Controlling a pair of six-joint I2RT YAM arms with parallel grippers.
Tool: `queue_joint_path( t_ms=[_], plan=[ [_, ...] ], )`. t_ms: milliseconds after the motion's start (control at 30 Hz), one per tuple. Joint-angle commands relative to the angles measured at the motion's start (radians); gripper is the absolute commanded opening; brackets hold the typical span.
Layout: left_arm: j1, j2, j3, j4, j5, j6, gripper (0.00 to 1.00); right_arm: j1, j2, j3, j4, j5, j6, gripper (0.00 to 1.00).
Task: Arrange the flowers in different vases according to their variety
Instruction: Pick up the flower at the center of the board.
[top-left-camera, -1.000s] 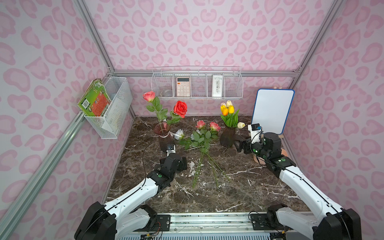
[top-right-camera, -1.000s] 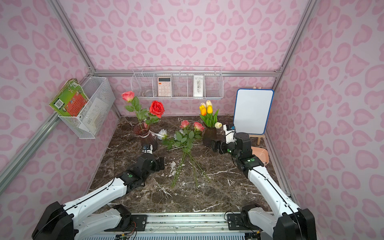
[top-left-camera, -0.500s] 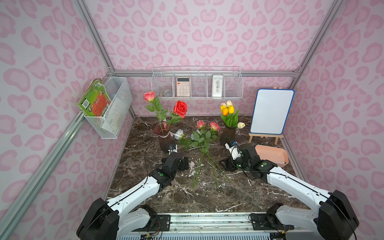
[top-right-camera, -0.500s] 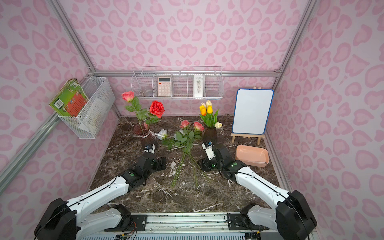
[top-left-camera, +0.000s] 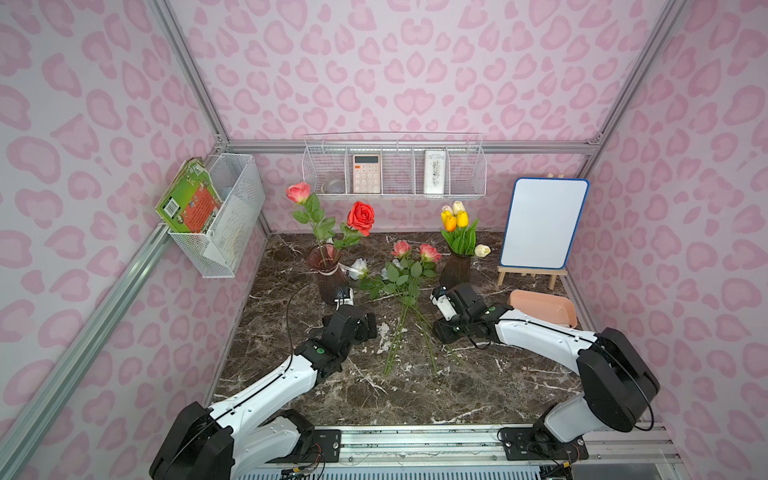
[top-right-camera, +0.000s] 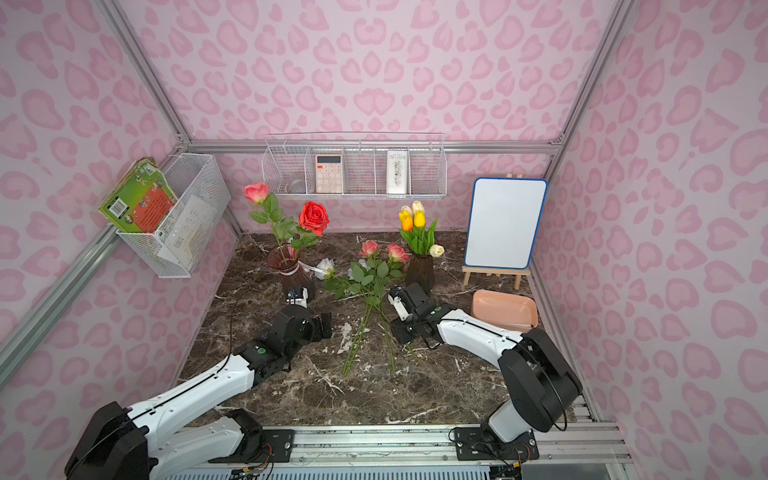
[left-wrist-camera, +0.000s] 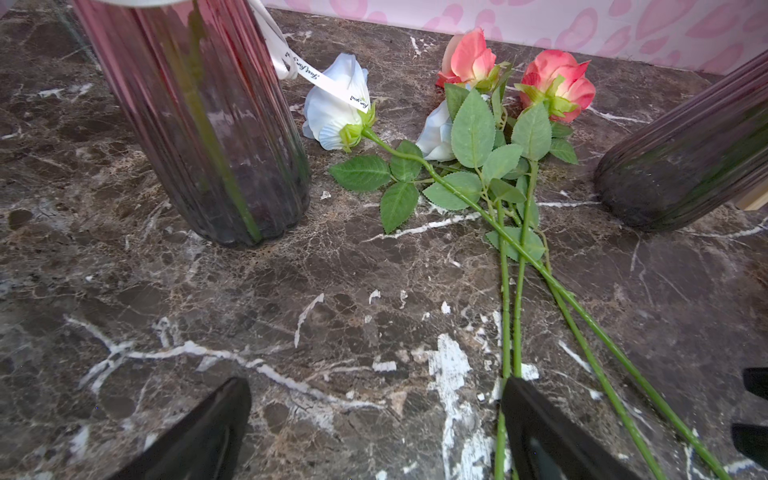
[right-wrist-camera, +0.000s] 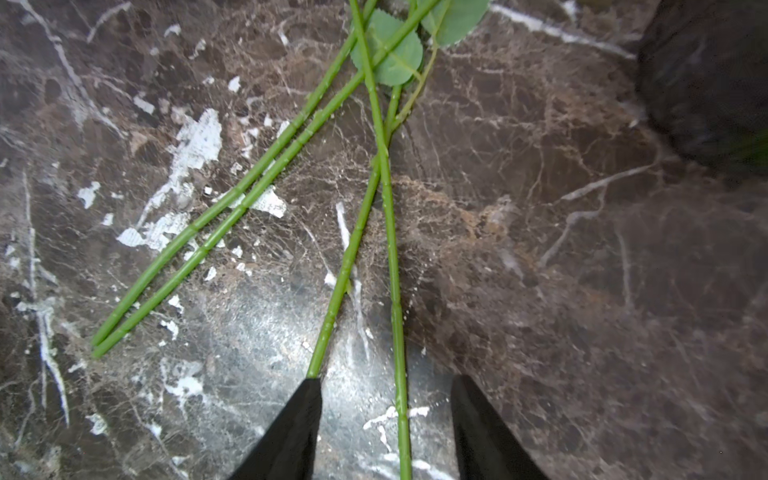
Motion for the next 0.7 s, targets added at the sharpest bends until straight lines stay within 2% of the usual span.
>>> queue_joint_path(
  t_ms=[0, 167, 433, 567, 667],
  plan=[
    [0.0, -0.006, 0.006, -0.014, -0.009, 0.006, 0.99, 0.005, 0.04, 0.025, -0.02, 0.034, -0.011, 0.52],
    [0.0, -0.025, 0.0, -0.017, -0.018, 0.004, 0.99, 0.017, 0.11, 0.039, -0.01, 0.044, -0.011, 0.45],
    [0.001, -0.055, -0.009, -0.026, -0.036, 0.005, 0.98, 0.068, 0.22, 0.085, -0.017, 0.13, -0.025, 0.35],
    [0.0, -0.069, -0.021, -0.013, -0.029, -0.002, 0.98, 0.085, 0.281, 0.123, -0.053, 0.231, 0.008, 0.16],
    [0.0, -0.082, -0.031, -0.001, -0.015, -0.003, 0.98, 0.103, 0.282, 0.111, -0.036, 0.259, 0.004, 0.04]
  ],
)
